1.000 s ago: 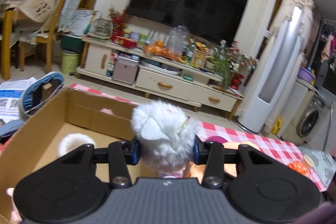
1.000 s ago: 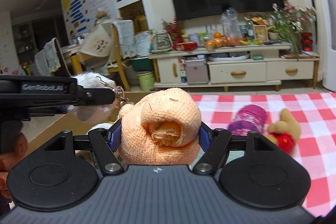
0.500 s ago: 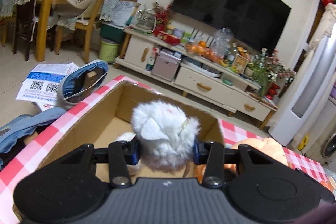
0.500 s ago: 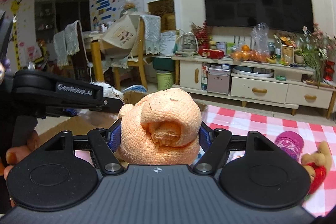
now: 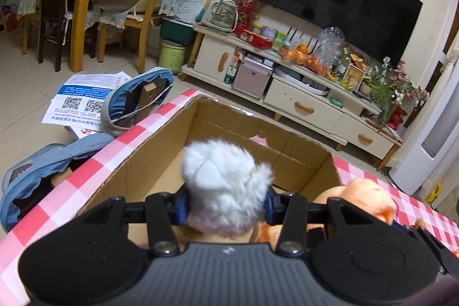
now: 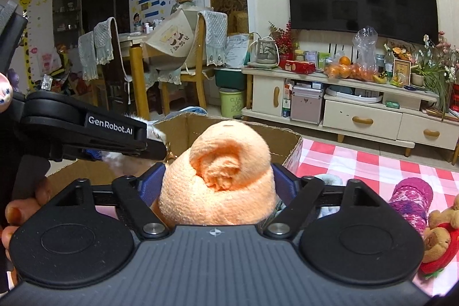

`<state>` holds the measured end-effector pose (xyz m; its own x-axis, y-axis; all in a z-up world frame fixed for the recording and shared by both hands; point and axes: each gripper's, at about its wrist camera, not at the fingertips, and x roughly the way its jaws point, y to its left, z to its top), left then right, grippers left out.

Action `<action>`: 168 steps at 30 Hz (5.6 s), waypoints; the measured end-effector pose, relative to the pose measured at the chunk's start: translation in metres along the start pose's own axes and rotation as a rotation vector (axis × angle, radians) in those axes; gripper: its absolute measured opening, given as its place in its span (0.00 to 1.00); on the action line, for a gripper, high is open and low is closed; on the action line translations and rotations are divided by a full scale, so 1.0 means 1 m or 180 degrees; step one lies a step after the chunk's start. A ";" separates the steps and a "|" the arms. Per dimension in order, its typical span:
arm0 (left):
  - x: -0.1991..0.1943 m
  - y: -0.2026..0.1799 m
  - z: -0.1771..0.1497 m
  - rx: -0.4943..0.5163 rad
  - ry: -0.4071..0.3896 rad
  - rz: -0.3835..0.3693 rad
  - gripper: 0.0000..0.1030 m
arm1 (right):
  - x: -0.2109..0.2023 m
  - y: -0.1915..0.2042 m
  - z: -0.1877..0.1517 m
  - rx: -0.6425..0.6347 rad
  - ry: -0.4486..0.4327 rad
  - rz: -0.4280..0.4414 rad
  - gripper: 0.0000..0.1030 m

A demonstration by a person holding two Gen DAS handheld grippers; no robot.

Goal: Organize soft objects
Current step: 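Open both grippers to drop the pompom plush and towel roll into the box, then move both grippers back over the remaining soft items on the table, then grasp the teal knit ball with the left gripper while the right grasps the teddy bear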

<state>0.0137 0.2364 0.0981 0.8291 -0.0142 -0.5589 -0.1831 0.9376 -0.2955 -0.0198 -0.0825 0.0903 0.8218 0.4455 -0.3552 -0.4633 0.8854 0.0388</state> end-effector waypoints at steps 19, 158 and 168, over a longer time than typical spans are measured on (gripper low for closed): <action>-0.009 -0.025 -0.002 0.0194 -0.0137 0.0031 0.77 | -0.034 -0.010 -0.006 0.0369 -0.0190 -0.0378 0.97; 0.066 -0.235 -0.132 0.1978 0.0596 -0.0353 0.79 | -0.012 -0.064 -0.062 0.1996 0.0292 -0.0949 1.00; 0.065 -0.232 -0.131 0.1898 0.0597 -0.0374 0.73 | -0.008 -0.066 -0.063 0.1945 0.0324 -0.0925 1.00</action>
<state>0.0414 -0.0270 0.0289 0.7093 -0.1387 -0.6912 0.2740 0.9576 0.0891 -0.0161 -0.1531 0.0318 0.8353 0.1901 -0.5159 0.0665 0.8965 0.4381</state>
